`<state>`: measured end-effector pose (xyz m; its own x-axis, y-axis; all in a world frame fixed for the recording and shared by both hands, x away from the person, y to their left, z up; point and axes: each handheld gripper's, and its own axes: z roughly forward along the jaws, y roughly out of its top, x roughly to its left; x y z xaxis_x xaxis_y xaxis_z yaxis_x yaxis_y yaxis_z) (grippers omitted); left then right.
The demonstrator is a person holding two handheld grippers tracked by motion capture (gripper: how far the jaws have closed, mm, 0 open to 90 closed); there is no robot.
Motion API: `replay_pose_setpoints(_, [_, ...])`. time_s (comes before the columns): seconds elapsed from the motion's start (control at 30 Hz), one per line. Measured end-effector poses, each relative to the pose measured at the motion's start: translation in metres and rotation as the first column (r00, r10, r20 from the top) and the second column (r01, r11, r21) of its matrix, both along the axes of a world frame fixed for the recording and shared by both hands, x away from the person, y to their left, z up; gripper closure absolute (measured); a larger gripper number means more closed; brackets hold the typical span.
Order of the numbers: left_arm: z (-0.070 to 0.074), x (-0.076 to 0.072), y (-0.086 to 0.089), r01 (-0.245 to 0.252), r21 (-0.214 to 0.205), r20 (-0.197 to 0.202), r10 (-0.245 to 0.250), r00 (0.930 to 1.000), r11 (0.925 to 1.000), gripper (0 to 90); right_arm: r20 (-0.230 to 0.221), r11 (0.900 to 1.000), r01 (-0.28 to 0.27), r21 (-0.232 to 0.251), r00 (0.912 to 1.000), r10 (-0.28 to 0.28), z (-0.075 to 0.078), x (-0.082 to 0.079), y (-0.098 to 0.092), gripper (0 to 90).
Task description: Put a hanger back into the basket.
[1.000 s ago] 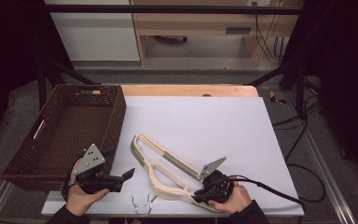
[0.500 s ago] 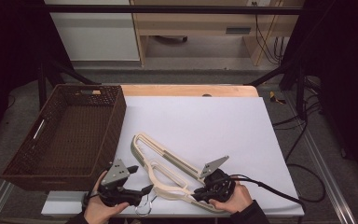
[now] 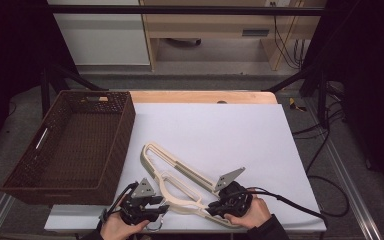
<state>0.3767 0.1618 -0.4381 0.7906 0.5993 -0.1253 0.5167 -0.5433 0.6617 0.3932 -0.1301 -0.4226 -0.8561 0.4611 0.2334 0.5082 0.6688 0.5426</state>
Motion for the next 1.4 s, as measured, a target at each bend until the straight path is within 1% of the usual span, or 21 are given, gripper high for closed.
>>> replay_pose_setpoints(0.03, [-0.001,0.000,-0.001,-0.009,-0.001,-0.005,0.009,0.9999,1.0000,65.7,-0.002,1.0000,0.005,0.000,1.0000,-0.005,0.000,0.000,0.000,79.5])
replay_pose_setpoints(0.1, [-0.004,0.000,-0.002,-0.016,0.019,-0.026,0.017,0.9995,0.9997,70.1,0.004,1.0000,-0.008,-0.004,1.0000,0.009,0.000,0.000,0.000,79.5])
replay_pose_setpoints(0.13, [-0.004,0.000,-0.002,-0.016,0.019,-0.026,0.017,0.9995,0.9997,74.0,0.004,1.0000,-0.008,-0.004,1.0000,0.009,0.000,0.000,0.000,79.5])
replay_pose_setpoints(0.23, [-0.005,0.000,-0.002,-0.022,0.016,-0.037,0.023,0.9990,0.9996,77.3,0.004,0.9999,-0.012,-0.007,0.9999,0.012,0.000,0.000,0.000,79.5])
replay_pose_setpoints(0.27, [-0.006,0.000,-0.003,-0.037,0.021,-0.047,0.038,0.9982,0.9991,78.4,0.010,0.9998,-0.014,-0.011,0.9999,0.014,-0.001,0.001,0.000,79.5])
replay_pose_setpoints(0.37, [-0.007,0.001,-0.003,-0.059,0.029,-0.059,0.060,0.9964,0.9978,81.2,0.004,0.9999,-0.014,-0.006,0.9999,0.014,-0.002,0.001,0.001,79.5])
replay_pose_setpoints(0.43, [-0.007,0.001,-0.004,-0.081,0.024,-0.058,0.082,0.9950,0.9965,82.9,0.005,0.9998,-0.017,-0.005,0.9998,0.017,-0.002,0.001,0.001,79.5])
replay_pose_setpoints(0.5, [-0.005,0.000,-0.004,-0.084,0.027,-0.049,0.085,0.9952,0.9961,86.5,0.002,0.9998,-0.015,-0.009,0.9999,0.015,-0.002,0.001,0.001,79.5])
replay_pose_setpoints(0.53, [-0.004,0.000,-0.004,-0.089,0.030,-0.043,0.090,0.9950,0.9956,86.8,-0.001,0.9999,-0.007,-0.010,1.0000,0.007,-0.003,0.000,0.002,79.5])
replay_pose_setpoints(0.8, [0.002,-0.003,-0.007,-0.125,0.048,-0.004,0.125,0.9922,0.9911,88.4,-0.010,0.9998,-0.014,-0.011,0.9999,0.014,-0.004,0.001,0.003,79.1])
replay_pose_setpoints(0.9, [0.004,-0.003,-0.009,-0.131,0.065,0.006,0.130,0.9914,0.9893,88.7,-0.013,0.9999,-0.014,-0.010,0.9998,0.014,-0.005,0.001,0.004,78.9])
replay_pose_setpoints(0.93, [0.006,-0.003,-0.011,-0.130,0.080,0.009,0.130,0.9915,0.9882,88.8,-0.015,0.9998,-0.019,-0.005,0.9997,0.019,-0.006,0.001,0.004,78.9])
replay_pose_setpoints(1.0, [0.008,-0.004,-0.014,-0.137,0.095,0.020,0.135,0.9906,0.9861,88.8,-0.017,0.9993,-0.025,-0.029,0.9995,0.025,-0.008,0.002,0.004,78.9])
replay_pose_setpoints(1.03, [0.009,-0.004,-0.016,-0.139,0.101,0.024,0.137,0.9903,0.9852,88.8,-0.016,0.9994,-0.024,-0.023,0.9996,0.024,-0.009,0.002,0.005,78.8])
replay_pose_setpoints(1.07, [0.010,-0.004,-0.017,-0.141,0.104,0.030,0.138,0.9899,0.9845,88.8,-0.015,0.9989,-0.025,-0.041,0.9996,0.024,-0.010,0.002,0.005,78.7])
replay_pose_setpoints(1.1, [0.011,-0.004,-0.017,-0.141,0.106,0.034,0.138,0.9898,0.9843,88.8,-0.020,0.9991,-0.027,-0.034,0.9995,0.026,-0.011,0.001,0.006,78.6])
replay_pose_setpoints(1.17, [0.013,-0.003,-0.017,-0.141,0.109,0.033,0.138,0.9899,0.9840,88.9,-0.025,0.9985,-0.020,-0.051,0.9995,0.018,-0.012,0.001,0.007,78.3])
replay_pose_setpoints(1.23, [0.014,-0.003,-0.018,-0.142,0.113,0.033,0.140,0.9897,0.9833,88.9,-0.033,0.9983,-0.031,-0.049,0.9990,0.029,-0.013,0.001,0.008,77.9])
replay_pose_setpoints(1.3, [0.014,-0.003,-0.019,-0.143,0.116,0.035,0.140,0.9896,0.9829,88.8,-0.027,0.9986,-0.018,-0.049,0.9995,0.017,-0.014,0.000,0.008,73.1])
replay_pose_setpoints(1.37, [0.016,-0.003,-0.019,-0.138,0.127,0.034,0.135,0.9903,0.9822,88.8,-0.007,0.9981,-0.020,-0.057,0.9998,0.020,-0.014,0.000,0.008,67.8])
replay_pose_setpoints(1.4, [0.016,-0.003,-0.019,-0.140,0.123,0.038,0.136,0.9899,0.9824,88.8,0.003,0.9985,-0.028,-0.047,0.9996,0.028,-0.014,0.001,0.008,64.4])
